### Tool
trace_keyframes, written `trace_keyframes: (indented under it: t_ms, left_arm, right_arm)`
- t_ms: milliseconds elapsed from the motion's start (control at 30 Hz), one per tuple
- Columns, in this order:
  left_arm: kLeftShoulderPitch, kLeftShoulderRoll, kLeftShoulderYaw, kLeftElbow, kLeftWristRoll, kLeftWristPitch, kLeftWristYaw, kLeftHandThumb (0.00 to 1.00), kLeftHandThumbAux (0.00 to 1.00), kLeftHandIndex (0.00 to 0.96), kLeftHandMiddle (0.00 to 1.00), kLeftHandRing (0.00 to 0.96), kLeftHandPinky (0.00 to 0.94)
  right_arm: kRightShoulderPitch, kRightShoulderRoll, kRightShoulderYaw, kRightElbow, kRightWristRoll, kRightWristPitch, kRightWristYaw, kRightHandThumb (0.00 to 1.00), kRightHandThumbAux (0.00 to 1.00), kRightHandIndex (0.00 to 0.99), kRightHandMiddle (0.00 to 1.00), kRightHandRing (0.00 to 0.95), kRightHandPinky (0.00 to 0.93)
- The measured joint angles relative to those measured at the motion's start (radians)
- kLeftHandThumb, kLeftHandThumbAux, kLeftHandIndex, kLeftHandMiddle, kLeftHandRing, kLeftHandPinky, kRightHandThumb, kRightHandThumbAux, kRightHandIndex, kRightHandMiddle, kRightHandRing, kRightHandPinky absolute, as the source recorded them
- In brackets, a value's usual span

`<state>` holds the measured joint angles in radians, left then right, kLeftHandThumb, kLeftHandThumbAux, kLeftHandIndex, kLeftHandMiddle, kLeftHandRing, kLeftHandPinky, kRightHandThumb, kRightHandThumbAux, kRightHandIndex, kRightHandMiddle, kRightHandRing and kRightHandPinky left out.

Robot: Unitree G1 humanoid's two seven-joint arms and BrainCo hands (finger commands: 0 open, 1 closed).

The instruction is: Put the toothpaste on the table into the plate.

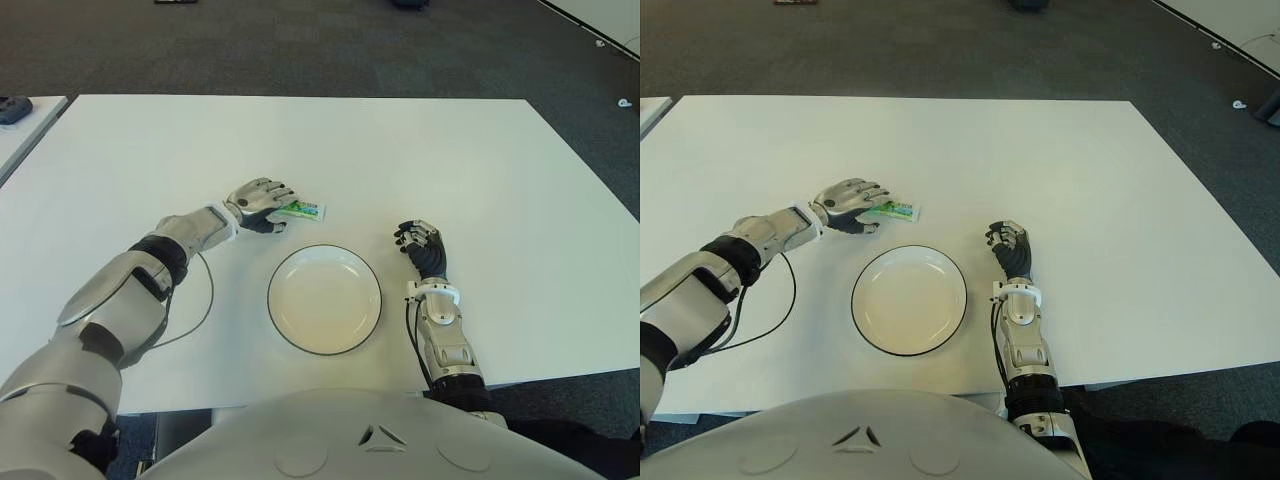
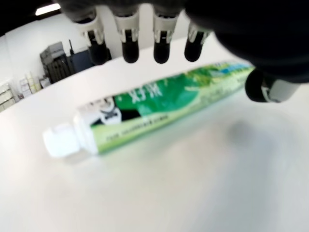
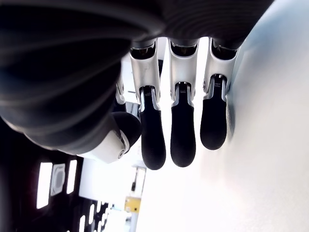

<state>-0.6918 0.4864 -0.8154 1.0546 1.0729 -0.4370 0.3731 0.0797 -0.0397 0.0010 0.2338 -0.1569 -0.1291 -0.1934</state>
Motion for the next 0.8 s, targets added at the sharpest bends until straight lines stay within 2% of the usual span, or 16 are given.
trace_keyframes:
  t_ms: [333, 800]
  left_arm:
    - [-0.044, -0.027, -0.046, 0.071, 0.003, -0.009, -0.056, 0.479, 0.305, 0.000, 0.000, 0.000, 0.000]
    - [-0.082, -0.108, -0.077, 0.204, -0.005, 0.050, -0.060, 0.471, 0.316, 0.000, 0.000, 0.000, 0.000]
  right_arm:
    - [0.002, -0.001, -0.001, -0.001, 0.000, 0.000, -0.001, 0.709, 0.729, 0.428, 0.514, 0.515, 0.522]
    - [0.011, -0.002, -0.002, -0.009, 0.000, 0.009, -0.004, 0.710, 0.729, 0.427, 0.515, 0.510, 0.517]
